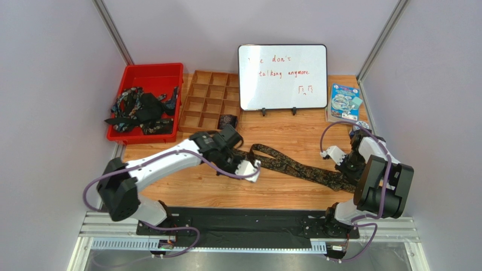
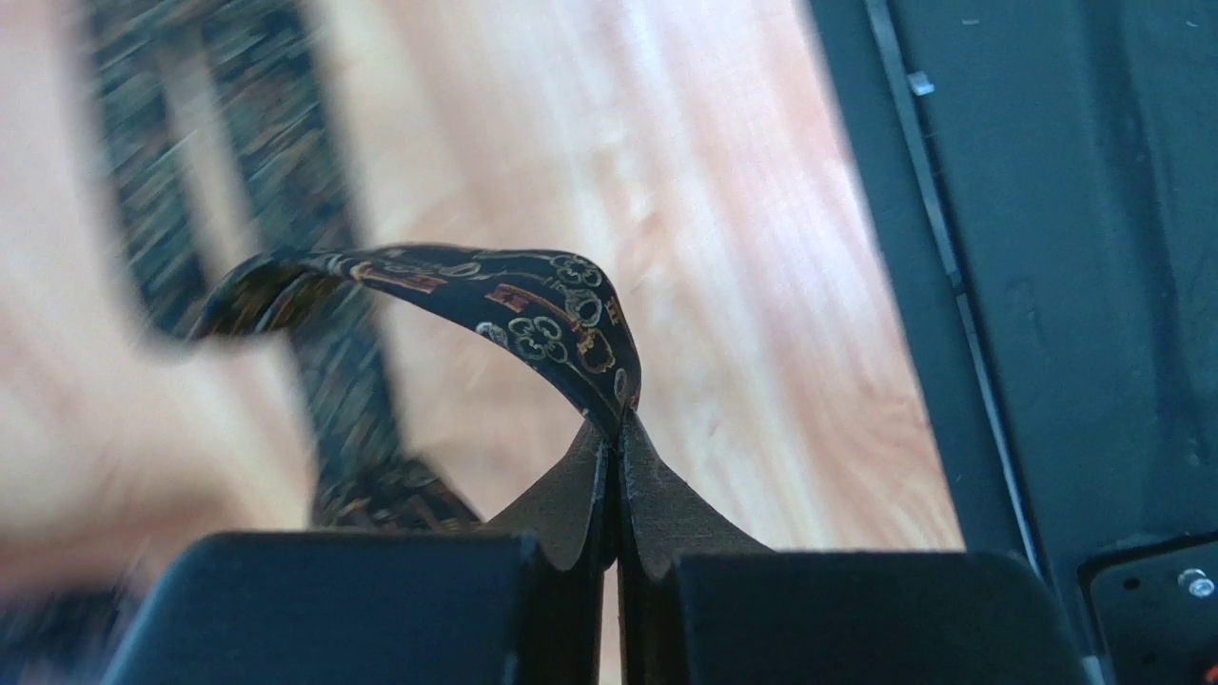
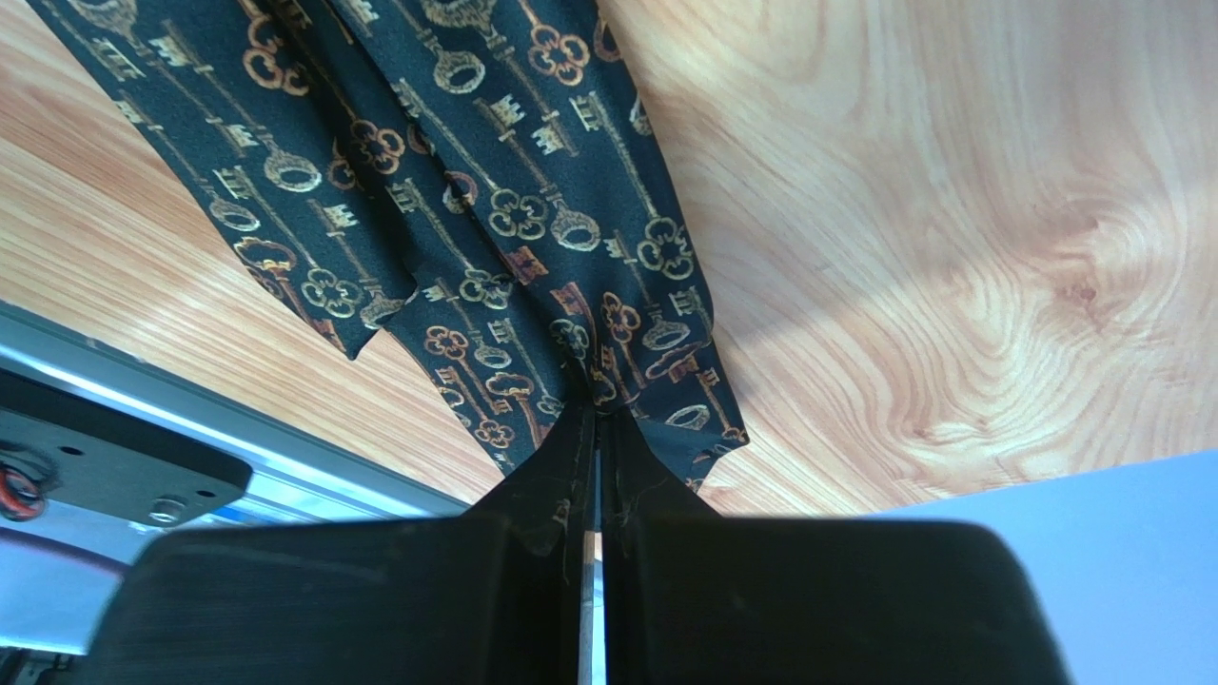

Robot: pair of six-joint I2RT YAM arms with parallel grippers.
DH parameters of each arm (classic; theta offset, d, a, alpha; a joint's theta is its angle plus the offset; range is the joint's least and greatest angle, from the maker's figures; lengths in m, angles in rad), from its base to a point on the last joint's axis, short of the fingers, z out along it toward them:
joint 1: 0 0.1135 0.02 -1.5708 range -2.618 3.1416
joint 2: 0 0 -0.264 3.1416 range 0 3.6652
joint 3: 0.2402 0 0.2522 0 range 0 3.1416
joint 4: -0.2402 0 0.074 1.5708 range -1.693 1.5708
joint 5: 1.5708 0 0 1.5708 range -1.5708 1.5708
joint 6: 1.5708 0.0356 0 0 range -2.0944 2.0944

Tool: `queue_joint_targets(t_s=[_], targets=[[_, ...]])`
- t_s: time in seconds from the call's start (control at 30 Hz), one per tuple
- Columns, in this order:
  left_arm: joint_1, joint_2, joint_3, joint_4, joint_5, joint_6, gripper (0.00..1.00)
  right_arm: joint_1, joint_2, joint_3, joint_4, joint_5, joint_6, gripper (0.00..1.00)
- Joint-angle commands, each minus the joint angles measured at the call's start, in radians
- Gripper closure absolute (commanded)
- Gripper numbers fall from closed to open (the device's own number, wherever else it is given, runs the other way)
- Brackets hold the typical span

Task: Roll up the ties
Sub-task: Flatten out the tie at the center of the board.

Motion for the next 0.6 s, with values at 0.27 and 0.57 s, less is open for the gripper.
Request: queue_joint_targets(t_s=[0.27, 0.57], targets=[[0.423, -0.129, -0.062, -0.339, 0.041, 0.147, 0.98, -0.065, -0.012, 0.031, 0.039, 0.027, -0.225, 1.00], [0.600, 0.061, -0.006, -0.377, 0.053, 0.186, 0.95, -0.071, 0.003, 0.069, 0.057, -0.026, -0.388, 1.00]])
